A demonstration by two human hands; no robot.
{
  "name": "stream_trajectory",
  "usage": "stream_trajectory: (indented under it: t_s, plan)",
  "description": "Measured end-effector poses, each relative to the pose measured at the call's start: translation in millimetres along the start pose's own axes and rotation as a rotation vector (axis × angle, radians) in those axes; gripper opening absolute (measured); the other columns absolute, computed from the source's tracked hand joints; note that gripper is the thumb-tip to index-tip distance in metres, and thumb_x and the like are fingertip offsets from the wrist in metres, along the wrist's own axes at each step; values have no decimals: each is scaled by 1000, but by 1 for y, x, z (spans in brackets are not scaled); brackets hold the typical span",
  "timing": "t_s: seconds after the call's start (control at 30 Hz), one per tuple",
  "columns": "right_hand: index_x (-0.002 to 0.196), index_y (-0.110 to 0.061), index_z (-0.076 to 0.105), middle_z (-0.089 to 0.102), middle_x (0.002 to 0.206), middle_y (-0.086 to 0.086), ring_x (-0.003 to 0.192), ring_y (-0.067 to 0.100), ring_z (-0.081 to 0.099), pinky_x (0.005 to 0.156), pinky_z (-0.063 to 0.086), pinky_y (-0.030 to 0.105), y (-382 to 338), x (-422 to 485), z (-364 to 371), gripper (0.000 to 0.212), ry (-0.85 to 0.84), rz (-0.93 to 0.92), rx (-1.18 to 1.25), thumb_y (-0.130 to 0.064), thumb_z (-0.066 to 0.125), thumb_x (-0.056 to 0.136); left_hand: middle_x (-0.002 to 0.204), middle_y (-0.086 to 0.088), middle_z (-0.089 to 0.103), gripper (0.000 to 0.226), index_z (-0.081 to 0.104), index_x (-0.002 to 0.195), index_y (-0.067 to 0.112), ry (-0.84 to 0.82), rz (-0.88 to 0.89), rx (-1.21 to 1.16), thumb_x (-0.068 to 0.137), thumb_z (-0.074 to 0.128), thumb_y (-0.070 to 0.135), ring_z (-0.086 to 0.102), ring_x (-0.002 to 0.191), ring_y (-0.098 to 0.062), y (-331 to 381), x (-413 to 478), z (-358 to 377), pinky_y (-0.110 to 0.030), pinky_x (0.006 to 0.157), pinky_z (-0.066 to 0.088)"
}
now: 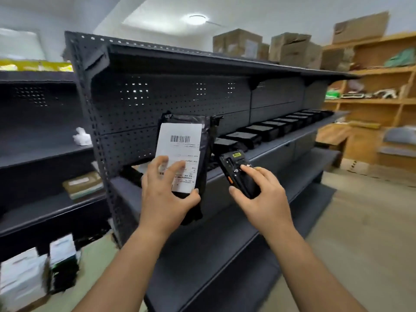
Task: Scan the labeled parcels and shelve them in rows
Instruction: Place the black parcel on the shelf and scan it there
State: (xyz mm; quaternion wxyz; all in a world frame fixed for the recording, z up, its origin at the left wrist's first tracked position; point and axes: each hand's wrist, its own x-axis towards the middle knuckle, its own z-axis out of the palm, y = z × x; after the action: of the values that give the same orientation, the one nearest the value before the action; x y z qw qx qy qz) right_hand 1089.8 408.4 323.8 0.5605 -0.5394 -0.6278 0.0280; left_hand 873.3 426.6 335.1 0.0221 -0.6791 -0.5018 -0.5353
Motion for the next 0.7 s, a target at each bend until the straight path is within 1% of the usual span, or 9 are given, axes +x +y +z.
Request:
stream_trajectory:
  t_s: [0.07, 0.17, 0.27, 0.33, 0.4, 0.43, 0.47, 0.6, 0.7]
  plan:
    - [126, -33, 64, 57, 128, -7, 120, 14, 55, 101, 47, 35, 39, 10, -34, 54, 78, 41, -43, -47, 76, 75, 139, 6, 35, 59, 62, 120, 29, -60, 47, -62, 64, 79, 40, 39, 126, -24, 26, 9, 52, -28, 103, 29]
    - [127, -32, 65, 57, 130, -5, 120, 16, 55, 101, 47, 34, 107, 24, -87, 54, 175, 103, -107, -39, 81, 76, 140, 11, 32, 58, 62, 121, 31, -143, 106, -148, 67, 85, 31, 35, 126, -19, 73, 20, 138, -24, 101, 28]
    - [126, -32, 65, 58, 129, -3, 117, 20, 59, 98, 51, 41, 180, 41, -135, 55, 274, 152, -133, -37, 83, 74, 137, 16, 31, 57, 62, 120, 32, -185, 178, -261, 67, 85, 28, 34, 128, -13, 126, 30, 228, -17, 99, 25]
    - [127, -33, 64, 58, 129, -4, 116, 20, 59, 95, 52, 42, 224, 59, -164, 55, 302, 189, -150, -41, 81, 75, 134, 18, 31, 56, 62, 119, 34, -219, 182, -327, 68, 85, 27, 34, 131, -12, 159, 37, 283, -20, 101, 28]
    - [128, -34, 64, 57, 130, -3, 118, 20, 58, 95, 52, 42, 264, 81, -192, 55, 329, 222, -182, -44, 78, 75, 133, 20, 31, 56, 62, 119, 36, -252, 191, -373, 68, 85, 28, 34, 132, -13, 188, 48, 335, -25, 103, 30]
    - [128, -34, 63, 57, 131, -2, 118, 20, 57, 96, 51, 41, 282, 93, -204, 55, 342, 237, -199, -45, 78, 76, 132, 20, 31, 56, 62, 119, 35, -265, 201, -381, 68, 84, 28, 34, 131, -13, 199, 55, 360, -25, 103, 30]
    - [129, -34, 63, 57, 131, -2, 118, 19, 57, 96, 51, 40, 300, 104, -214, 55, 350, 251, -212, -45, 77, 76, 132, 20, 31, 56, 62, 120, 34, -280, 207, -386, 68, 84, 28, 34, 131, -14, 208, 62, 384, -22, 102, 29]
    - [128, -33, 62, 58, 125, -8, 111, 13, 57, 94, 51, 33, 365, 149, -241, 54, 358, 280, -245, -44, 76, 77, 130, 19, 30, 59, 63, 120, 30, -340, 210, -409, 67, 86, 25, 36, 129, -15, 230, 90, 478, -1, 95, 20]
    - [129, -33, 63, 58, 124, -8, 111, 14, 57, 96, 50, 33, 420, 189, -251, 55, 360, 296, -279, -44, 75, 76, 131, 17, 31, 58, 63, 120, 30, -356, 206, -428, 66, 86, 26, 37, 128, -17, 238, 113, 551, 1, 93, 18]
